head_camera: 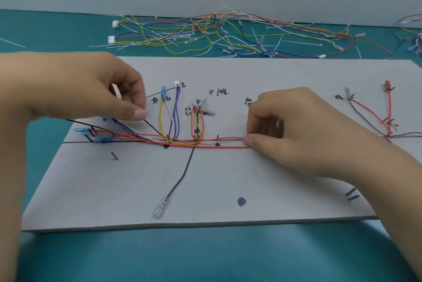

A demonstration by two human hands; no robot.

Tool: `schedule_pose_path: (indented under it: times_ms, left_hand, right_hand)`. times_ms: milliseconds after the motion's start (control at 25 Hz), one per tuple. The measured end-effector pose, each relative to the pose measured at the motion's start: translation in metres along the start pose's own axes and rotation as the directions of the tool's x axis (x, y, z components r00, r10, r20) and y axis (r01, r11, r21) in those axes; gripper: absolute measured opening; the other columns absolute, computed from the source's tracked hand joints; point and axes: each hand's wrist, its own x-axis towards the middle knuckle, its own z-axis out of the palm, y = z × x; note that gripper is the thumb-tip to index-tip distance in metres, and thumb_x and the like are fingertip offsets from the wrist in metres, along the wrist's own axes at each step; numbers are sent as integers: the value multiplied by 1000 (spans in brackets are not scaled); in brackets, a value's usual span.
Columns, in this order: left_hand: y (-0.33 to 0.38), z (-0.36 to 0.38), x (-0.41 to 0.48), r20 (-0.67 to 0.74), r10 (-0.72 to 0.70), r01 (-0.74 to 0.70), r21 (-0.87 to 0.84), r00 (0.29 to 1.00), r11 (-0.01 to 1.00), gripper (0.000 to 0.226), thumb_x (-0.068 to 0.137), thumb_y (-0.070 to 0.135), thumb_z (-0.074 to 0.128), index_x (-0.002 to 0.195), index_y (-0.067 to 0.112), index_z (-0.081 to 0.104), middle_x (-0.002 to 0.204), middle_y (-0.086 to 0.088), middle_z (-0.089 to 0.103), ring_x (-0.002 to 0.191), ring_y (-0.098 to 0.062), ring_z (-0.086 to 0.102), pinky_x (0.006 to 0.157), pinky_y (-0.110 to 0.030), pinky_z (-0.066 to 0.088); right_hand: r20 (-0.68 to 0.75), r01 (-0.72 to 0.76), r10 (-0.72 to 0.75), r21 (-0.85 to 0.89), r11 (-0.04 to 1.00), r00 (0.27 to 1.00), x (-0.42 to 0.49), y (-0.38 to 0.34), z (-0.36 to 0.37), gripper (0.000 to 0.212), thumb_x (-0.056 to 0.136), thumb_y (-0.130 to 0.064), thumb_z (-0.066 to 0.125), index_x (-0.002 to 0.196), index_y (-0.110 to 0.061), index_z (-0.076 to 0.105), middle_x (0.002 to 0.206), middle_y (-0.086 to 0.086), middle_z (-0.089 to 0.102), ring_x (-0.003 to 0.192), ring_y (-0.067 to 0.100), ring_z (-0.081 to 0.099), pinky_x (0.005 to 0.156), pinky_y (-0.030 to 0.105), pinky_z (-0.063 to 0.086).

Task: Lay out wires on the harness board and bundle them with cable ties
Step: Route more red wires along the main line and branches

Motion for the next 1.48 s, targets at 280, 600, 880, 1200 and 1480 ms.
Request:
schedule_pose_path:
  times_ms: [280, 600, 880, 1200, 1480]
  left_hand:
    - [38, 18, 0, -23, 188, -189, -61, 982, 980, 38, 63, 81, 64, 87, 53, 73, 75, 30, 66, 53, 3, 59, 51, -25, 46]
    - [41, 35, 16, -5, 172, -171, -131, 985, 977, 10, 73, 53, 79, 79, 45, 77, 66, 6, 71, 48, -4, 55, 57, -27, 46]
    - [55, 43, 17, -56, 133, -135, -38, 990, 990, 6, 76, 41, 80, 73, 38, 76, 56, 18, 66, 44, -2, 55, 51, -23, 40]
    - [-1, 51, -16, -362, 188, -182, 51, 913, 982, 24, 73, 58, 59, 95, 52, 66, 90, 31, 66, 70, 7, 63, 57, -35, 56]
    - [-67, 66, -31, -405, 92, -131, -70, 909, 989, 46, 84, 79, 55, 110, 44, 72, 104, 15, 68, 61, 2, 65, 43, -16, 41]
  right_hand:
    - [4, -65, 65, 66, 996, 998, 6, 5, 5, 19, 83, -27, 76, 68, -25, 64, 73, -11, 65, 66, 4, 58, 56, 22, 45]
    - [28, -75, 73, 88, 993, 997, 5, 3, 4, 23, 85, -28, 75, 69, -22, 60, 71, -9, 62, 61, 5, 53, 56, 26, 45]
    - [19, -77, 76, 100, 992, 997, 5, 5, 5, 23, 86, -29, 72, 69, -19, 61, 70, -7, 61, 58, 6, 51, 51, 20, 41]
    - [-4, -84, 85, 75, 994, 996, 6, 1, 6, 18, 82, -20, 70, 65, -21, 62, 71, -14, 64, 58, 3, 55, 54, 16, 45]
    - [-13, -63, 64, 68, 996, 998, 6, 0, 6, 19, 82, -17, 70, 64, -18, 62, 70, -18, 63, 58, 1, 53, 55, 13, 43]
